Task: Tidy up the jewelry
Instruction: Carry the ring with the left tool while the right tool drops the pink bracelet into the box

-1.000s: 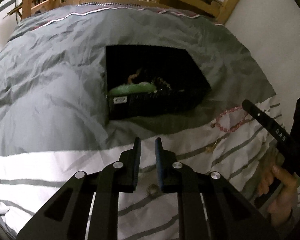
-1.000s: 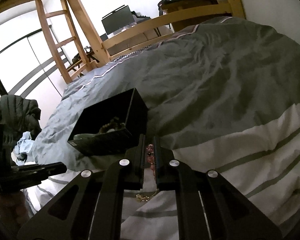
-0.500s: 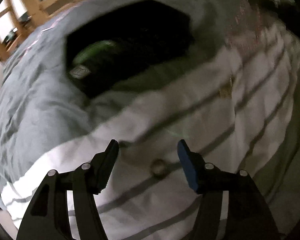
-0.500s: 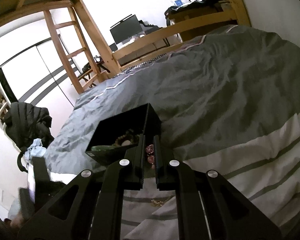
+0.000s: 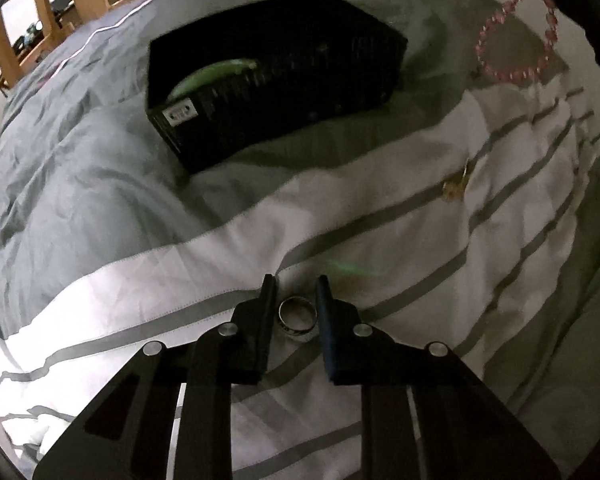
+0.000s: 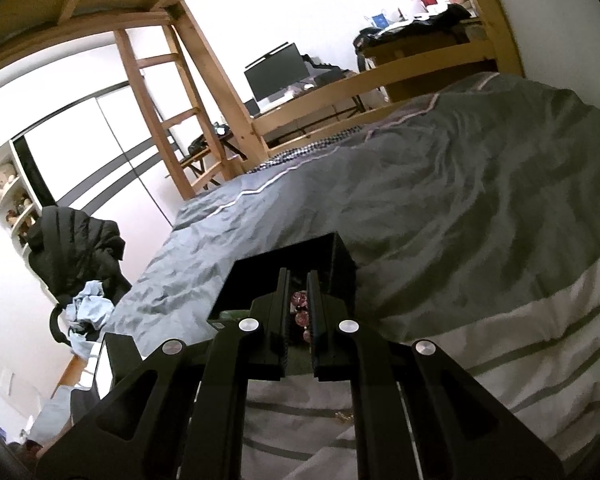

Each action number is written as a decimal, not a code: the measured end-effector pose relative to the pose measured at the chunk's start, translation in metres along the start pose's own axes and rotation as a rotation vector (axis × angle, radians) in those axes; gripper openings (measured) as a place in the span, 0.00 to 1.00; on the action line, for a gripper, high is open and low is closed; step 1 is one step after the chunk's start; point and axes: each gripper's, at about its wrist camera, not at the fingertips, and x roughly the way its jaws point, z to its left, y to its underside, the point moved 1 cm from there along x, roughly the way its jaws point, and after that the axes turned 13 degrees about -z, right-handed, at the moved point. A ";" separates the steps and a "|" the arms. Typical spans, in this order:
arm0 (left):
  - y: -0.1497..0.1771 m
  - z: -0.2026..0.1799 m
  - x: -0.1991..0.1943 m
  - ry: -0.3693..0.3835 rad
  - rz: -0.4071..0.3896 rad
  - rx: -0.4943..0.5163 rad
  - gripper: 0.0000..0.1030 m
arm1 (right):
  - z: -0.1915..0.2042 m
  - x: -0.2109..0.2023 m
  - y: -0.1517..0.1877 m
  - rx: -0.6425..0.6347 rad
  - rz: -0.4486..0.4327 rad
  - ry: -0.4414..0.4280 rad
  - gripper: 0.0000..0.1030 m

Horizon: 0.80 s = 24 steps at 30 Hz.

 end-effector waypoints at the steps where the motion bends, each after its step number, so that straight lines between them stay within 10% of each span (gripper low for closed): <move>1: -0.002 0.004 -0.001 0.009 -0.009 -0.022 0.11 | 0.002 0.000 -0.001 -0.003 -0.003 -0.005 0.09; 14: -0.029 0.020 -0.017 0.167 -0.095 -0.140 0.07 | 0.019 0.010 -0.008 -0.016 -0.015 -0.067 0.09; 15: -0.029 0.014 -0.016 0.187 -0.088 -0.101 0.15 | 0.019 0.011 -0.007 -0.014 -0.012 -0.067 0.09; 17: -0.023 -0.011 -0.020 0.192 -0.098 -0.013 0.86 | 0.017 0.012 -0.006 -0.013 -0.006 -0.065 0.09; 18: -0.021 -0.023 -0.022 0.179 -0.117 0.032 0.89 | 0.016 0.012 -0.005 -0.010 -0.003 -0.062 0.09; 21: -0.013 -0.056 -0.012 0.197 -0.082 0.165 0.87 | 0.014 0.013 -0.006 0.002 -0.001 -0.061 0.09; 24: 0.000 -0.065 0.021 0.168 0.055 0.190 0.32 | 0.014 0.014 -0.006 -0.002 0.000 -0.058 0.09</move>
